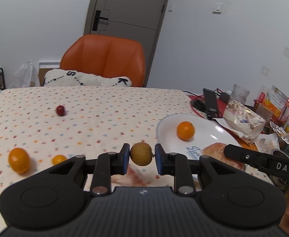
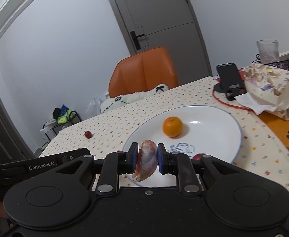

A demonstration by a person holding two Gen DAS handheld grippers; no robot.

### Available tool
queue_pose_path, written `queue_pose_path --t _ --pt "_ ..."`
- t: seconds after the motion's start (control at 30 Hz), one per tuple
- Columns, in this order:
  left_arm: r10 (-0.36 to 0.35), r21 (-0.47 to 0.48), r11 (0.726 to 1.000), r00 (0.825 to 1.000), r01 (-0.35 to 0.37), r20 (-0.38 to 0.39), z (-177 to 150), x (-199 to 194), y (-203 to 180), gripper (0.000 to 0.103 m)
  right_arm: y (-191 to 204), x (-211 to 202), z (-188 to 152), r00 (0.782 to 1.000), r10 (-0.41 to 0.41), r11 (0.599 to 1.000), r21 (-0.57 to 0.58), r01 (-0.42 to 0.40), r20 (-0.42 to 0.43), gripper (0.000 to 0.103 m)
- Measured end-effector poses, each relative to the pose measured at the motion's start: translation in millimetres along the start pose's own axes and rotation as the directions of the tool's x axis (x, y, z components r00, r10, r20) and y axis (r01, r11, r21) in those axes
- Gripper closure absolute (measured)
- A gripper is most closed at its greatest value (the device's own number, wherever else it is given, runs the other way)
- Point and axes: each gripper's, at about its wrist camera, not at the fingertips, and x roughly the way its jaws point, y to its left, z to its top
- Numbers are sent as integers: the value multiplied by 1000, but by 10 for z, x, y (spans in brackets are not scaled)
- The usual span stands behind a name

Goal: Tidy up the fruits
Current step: 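Carry the kiwi and pomelo segment over the plate and open both tools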

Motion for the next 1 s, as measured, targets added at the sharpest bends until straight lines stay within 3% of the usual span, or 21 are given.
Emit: queue_pose_path --t 0.53,1.0 --pt "-50 48 998 998 52 -31 35 398 -440 78 -440 40 78 998 -47 997 66 45 36 84" --pt "-67 51 996 996 70 -67 46 734 -610 77 -676 169 152 996 -70 993 99 65 48 84"
